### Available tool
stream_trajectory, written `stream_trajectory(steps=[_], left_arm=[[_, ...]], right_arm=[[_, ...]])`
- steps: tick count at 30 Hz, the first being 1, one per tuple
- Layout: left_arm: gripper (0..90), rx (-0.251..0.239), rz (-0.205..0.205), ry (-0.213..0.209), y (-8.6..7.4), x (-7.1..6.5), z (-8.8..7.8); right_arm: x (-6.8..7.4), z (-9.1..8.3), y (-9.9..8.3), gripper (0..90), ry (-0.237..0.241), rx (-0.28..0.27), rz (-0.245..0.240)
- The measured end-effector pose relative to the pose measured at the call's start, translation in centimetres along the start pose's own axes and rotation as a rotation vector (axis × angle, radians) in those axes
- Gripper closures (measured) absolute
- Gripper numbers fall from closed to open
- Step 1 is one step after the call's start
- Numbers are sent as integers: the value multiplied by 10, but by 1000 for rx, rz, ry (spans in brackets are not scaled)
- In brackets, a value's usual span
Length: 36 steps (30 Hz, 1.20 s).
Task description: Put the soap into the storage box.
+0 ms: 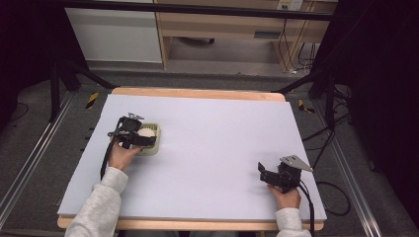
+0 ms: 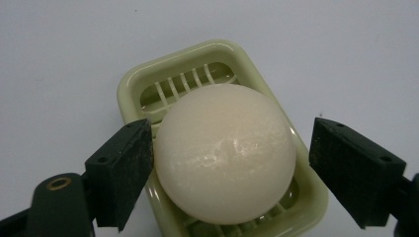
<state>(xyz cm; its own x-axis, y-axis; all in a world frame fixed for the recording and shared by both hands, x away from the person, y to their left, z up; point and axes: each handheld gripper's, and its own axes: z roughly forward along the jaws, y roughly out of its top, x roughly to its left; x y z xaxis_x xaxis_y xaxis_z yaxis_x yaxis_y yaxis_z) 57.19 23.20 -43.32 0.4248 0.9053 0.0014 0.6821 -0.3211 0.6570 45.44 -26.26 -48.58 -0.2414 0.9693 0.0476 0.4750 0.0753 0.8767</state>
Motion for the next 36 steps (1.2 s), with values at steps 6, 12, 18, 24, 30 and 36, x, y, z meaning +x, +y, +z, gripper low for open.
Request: stream_trajectory(steps=[6, 12, 18, 24, 30, 36], left_arm=[[144, -34, 4, 3, -5, -1, -15], [119, -66, 16, -4, -16, -4, -30], [121, -108, 19, -19, -31, -9, -40], [114, -121, 23, -33, -45, -14, -48], [113, -151, 11, -24, -71, -13, -56], [98, -155, -17, -18, -95, -5, -57]], right_arm=[[0, 0, 0, 41, 1, 1, 2], [0, 0, 0, 41, 0, 1, 6], [0, 0, 0, 40, -1, -2, 5], [0, -1, 0, 38, -2, -7, 4], [0, -1, 0, 38, -3, -6, 9], [0, -1, 0, 37, -3, -5, 10]])
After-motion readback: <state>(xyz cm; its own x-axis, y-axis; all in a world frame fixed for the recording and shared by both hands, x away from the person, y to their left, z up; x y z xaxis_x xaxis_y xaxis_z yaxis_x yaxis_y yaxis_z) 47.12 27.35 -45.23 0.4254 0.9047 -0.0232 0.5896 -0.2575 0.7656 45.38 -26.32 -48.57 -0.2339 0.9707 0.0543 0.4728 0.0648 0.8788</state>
